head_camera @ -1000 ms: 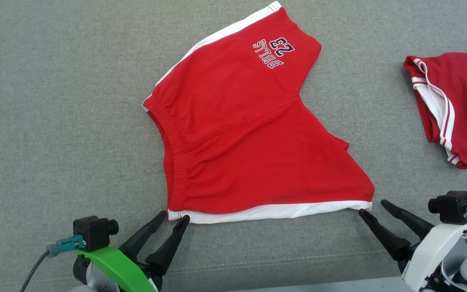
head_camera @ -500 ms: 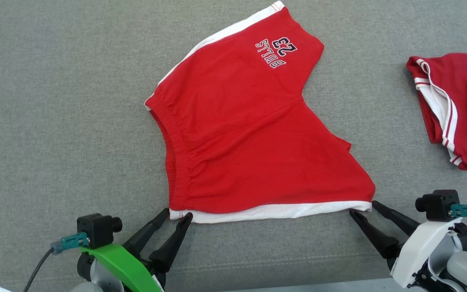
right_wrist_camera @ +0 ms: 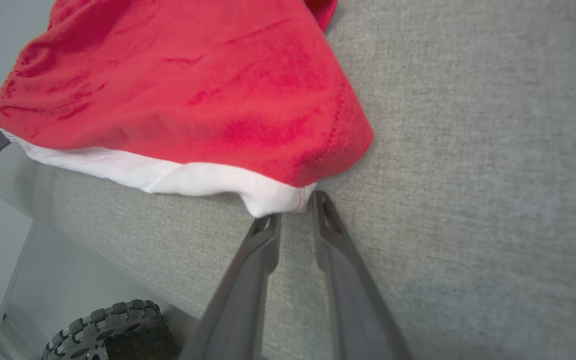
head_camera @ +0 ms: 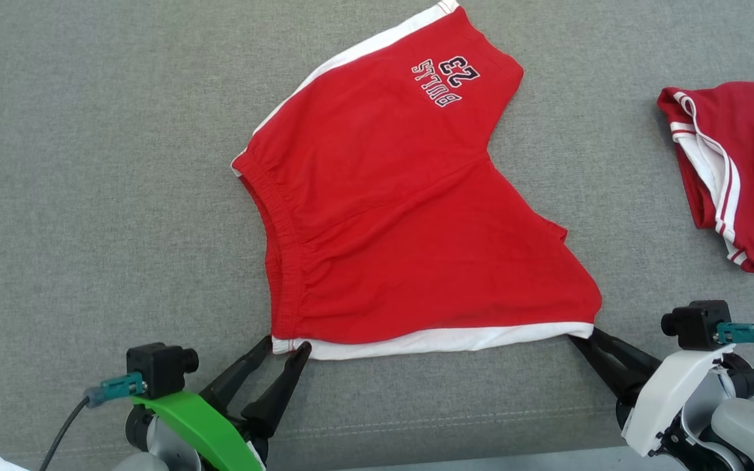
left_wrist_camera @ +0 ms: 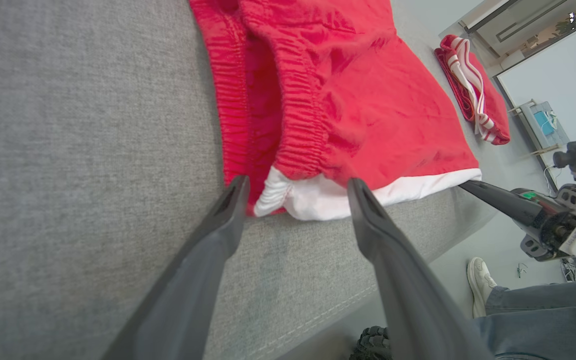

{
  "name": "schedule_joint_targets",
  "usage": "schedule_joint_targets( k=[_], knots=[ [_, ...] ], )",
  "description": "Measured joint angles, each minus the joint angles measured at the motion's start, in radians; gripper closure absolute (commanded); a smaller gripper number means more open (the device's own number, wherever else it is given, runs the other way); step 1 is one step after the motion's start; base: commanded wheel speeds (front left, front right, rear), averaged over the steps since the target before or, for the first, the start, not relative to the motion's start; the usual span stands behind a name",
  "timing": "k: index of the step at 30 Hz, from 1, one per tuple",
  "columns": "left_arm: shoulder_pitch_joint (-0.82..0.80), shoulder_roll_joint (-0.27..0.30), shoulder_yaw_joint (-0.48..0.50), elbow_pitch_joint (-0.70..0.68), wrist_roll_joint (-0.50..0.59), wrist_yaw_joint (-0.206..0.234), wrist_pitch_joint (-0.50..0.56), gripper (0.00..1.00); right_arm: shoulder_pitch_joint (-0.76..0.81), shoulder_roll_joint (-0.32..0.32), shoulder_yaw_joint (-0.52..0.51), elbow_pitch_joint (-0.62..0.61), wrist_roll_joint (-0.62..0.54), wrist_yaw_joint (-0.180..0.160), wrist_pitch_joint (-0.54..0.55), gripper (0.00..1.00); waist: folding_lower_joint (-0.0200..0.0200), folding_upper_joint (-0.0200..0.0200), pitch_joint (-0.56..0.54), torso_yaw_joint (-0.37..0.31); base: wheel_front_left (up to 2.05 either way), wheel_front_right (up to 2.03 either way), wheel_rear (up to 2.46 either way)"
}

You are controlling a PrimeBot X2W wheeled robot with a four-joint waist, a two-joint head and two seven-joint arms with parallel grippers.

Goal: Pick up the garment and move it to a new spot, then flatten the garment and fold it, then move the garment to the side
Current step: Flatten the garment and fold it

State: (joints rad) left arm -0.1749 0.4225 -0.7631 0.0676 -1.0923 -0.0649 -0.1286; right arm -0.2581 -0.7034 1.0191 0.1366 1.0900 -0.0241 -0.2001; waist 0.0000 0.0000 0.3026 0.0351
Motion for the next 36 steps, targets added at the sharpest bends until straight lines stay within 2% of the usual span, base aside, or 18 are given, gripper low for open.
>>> schedule_joint_targets(
  k=[4,7,8,9,10,11,12,20,27,36],
  knots=[
    [-0.001,-0.003,-0.004,0.014,0.0,-0.006,0.0,0.0,-0.006,0.011,-0.001,0.014,0.0,0.007,0.0,0.7,0.0,0.0,0.0,-0.004,0.0,0.0,0.0],
    [-0.002,-0.008,-0.005,0.022,-0.001,-0.007,0.0,0.0,-0.009,0.015,0.0,0.025,0.0,0.014,0.0,0.76,0.0,0.0,-0.001,-0.007,0.0,0.0,0.0],
    [-0.003,-0.011,-0.006,0.024,-0.001,-0.007,0.0,0.3,-0.011,0.017,0.0,0.029,-0.001,0.015,0.0,0.77,0.0,0.0,-0.001,-0.008,0.0,0.0,0.0],
    [-0.005,-0.014,-0.005,0.026,-0.003,-0.01,0.0,0.55,-0.013,0.018,0.0,0.033,-0.001,0.015,0.0,0.81,0.0,0.0,-0.002,-0.008,0.0,0.0,0.0],
    [-0.007,-0.017,-0.006,0.028,-0.004,-0.013,0.0,0.65,-0.015,0.02,0.0,0.036,-0.002,0.015,0.0,0.87,0.0,0.0,-0.002,-0.009,0.0,0.0,0.0],
    [-0.011,-0.021,-0.005,0.031,-0.004,-0.014,0.0,1.0,-0.02,0.023,0.0,0.039,-0.003,0.017,0.0,0.94,0.0,0.0,-0.002,-0.009,0.0,0.0,0.0],
    [-0.013,-0.022,-0.006,0.033,-0.004,-0.014,0.0,1.0,-0.023,0.025,0.0,0.042,-0.005,0.024,0.0,1.0,0.0,0.0,-0.003,-0.01,0.0,0.0,0.0],
    [-0.022,-0.012,-0.007,0.038,-0.013,-0.016,0.015,1.0,-0.046,0.029,-0.02,0.037,-0.006,0.054,-0.002,1.0,0.0,0.0,-0.007,-0.016,0.0,0.0,0.0],
    [-0.022,0.026,0.028,-0.059,-0.032,-0.023,0.015,1.0,-0.05,-0.043,-0.105,-0.065,0.047,0.077,-0.021,1.0,0.0,0.0,-0.015,-0.025,0.0,0.0,0.0],
    [-0.013,0.098,0.062,-0.175,-0.051,-0.023,0.015,1.0,-0.009,-0.124,-0.167,-0.2,0.128,0.087,-0.031,1.0,0.0,0.0,-0.036,-0.038,0.0,0.0,0.0]
  ],
)
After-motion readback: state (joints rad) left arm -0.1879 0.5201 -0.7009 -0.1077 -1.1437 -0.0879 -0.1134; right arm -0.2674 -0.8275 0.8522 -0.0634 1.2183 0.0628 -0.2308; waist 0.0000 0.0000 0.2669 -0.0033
